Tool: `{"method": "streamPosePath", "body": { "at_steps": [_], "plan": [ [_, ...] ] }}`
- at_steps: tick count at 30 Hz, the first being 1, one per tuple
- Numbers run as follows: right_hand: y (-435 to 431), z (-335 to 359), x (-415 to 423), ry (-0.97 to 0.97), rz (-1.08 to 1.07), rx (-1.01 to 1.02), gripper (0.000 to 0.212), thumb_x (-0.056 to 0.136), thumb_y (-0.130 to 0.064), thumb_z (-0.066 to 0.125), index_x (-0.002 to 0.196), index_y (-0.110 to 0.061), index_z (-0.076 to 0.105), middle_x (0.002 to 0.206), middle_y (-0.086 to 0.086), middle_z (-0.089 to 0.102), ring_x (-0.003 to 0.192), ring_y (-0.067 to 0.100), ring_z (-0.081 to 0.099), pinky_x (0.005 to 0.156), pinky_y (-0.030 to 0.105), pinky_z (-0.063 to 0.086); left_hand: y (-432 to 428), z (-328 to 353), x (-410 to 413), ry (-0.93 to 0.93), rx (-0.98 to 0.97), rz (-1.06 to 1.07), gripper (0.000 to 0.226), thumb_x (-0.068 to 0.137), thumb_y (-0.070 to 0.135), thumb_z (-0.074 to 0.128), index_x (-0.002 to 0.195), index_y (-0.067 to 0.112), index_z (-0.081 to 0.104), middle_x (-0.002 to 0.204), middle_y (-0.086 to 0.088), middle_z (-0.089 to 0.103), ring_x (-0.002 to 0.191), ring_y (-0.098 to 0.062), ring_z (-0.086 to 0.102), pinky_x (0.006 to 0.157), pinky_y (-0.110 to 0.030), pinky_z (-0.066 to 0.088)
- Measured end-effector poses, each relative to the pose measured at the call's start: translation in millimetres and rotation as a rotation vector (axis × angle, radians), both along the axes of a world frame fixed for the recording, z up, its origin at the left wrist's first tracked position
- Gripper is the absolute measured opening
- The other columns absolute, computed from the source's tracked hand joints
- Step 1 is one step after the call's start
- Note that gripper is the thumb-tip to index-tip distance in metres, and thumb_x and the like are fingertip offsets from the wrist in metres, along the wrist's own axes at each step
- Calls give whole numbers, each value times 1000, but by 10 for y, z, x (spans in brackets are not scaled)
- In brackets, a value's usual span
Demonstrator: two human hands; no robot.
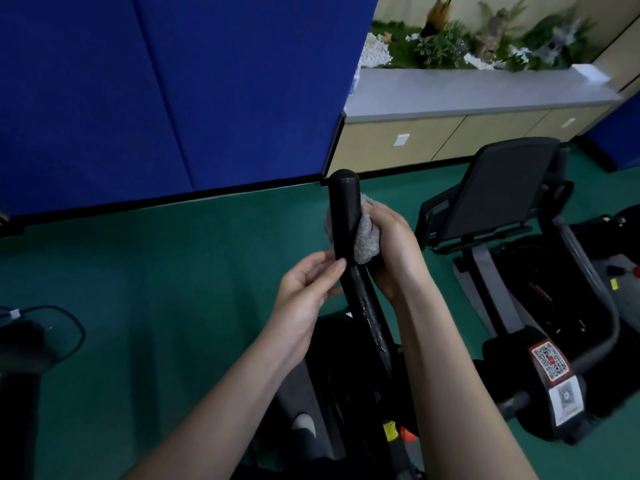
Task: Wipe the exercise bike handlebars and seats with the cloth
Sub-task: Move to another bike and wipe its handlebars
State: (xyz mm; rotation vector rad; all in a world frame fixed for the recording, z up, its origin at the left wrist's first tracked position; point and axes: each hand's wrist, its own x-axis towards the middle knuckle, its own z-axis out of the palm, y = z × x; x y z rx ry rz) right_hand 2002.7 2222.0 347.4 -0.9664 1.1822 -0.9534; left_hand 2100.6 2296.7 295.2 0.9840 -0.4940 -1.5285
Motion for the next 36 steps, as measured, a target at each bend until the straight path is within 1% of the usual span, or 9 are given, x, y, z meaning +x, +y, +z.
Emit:
{"method": "streamPosePath", "body": {
  "at_steps": [5, 7, 9, 11, 13, 17, 23, 28, 36],
  "plan": [
    [142, -9, -39, 48, 9, -20, 28, 100, -16, 41, 109, 1, 61, 88, 8, 66, 79, 17, 63, 73, 29, 50, -43, 40, 130, -195, 6, -22, 17, 89, 16, 59, 102, 8, 66, 95, -5, 69, 91, -14, 63, 89, -35, 49],
    [292, -30, -52, 265, -28, -83, 23, 101, -19, 42, 96, -7, 60, 80, 3, 62, 77, 15, 59, 74, 30, 46, -72, 59, 157, -325, -42, -47, 16, 94, 20, 54, 91, 14, 68, 79, 8, 71, 78, -3, 64, 78, -24, 50],
    [456, -20, -58, 591, -51, -219, 20, 99, -22, 45, 87, -10, 55, 71, -2, 58, 71, 11, 53, 68, 21, 42, -98, 63, 197, -538, -112, -21, 18, 96, 23, 51, 85, 24, 66, 73, 18, 69, 75, 4, 63, 75, -19, 49],
    [595, 30, -49, 776, -94, -374, 15, 97, -20, 51, 84, -12, 55, 65, -4, 55, 62, 9, 47, 58, 12, 37, -123, 48, 258, -758, -185, 45, 12, 96, 27, 51, 95, 26, 63, 87, 15, 68, 88, 0, 63, 82, -22, 49],
    [675, 74, -42, 860, -107, -450, 15, 94, -18, 55, 80, -13, 56, 65, 3, 55, 60, 14, 49, 56, 22, 38, -164, 74, 310, -865, -257, 102, 19, 97, 32, 50, 112, 25, 60, 103, 10, 64, 98, -2, 60, 87, -21, 47],
    [843, 27, -180, 986, -48, -393, 14, 91, -17, 57, 82, -8, 63, 74, 11, 60, 71, 25, 56, 63, 35, 41, -352, 227, 284, -831, -314, 89, 33, 93, 37, 55, 122, 22, 57, 99, 15, 59, 91, 5, 57, 82, -9, 44],
    [902, -26, -68, 874, -285, -493, 13, 86, -9, 67, 98, -7, 72, 92, 6, 56, 83, 1, 49, 77, -3, 31, -460, 296, 231, -727, -338, 88, 21, 87, 24, 68, 106, 21, 59, 77, 14, 56, 67, 8, 54, 69, -8, 46],
    [931, -72, -83, 890, -213, -605, 12, 83, -4, 68, 94, -11, 68, 92, 2, 58, 87, 9, 54, 78, 6, 36, -480, 290, 261, -700, -345, 78, 22, 85, 24, 70, 105, 20, 61, 71, 17, 55, 66, 6, 53, 68, -10, 45],
    [814, 71, -65, 833, -144, -591, 10, 83, -7, 70, 92, -11, 72, 90, 3, 61, 81, 3, 55, 73, 6, 37, -499, 302, 281, -676, -341, 44, 19, 85, 24, 70, 100, 27, 59, 62, 23, 58, 64, 9, 54, 67, -9, 43]
  ]
}}
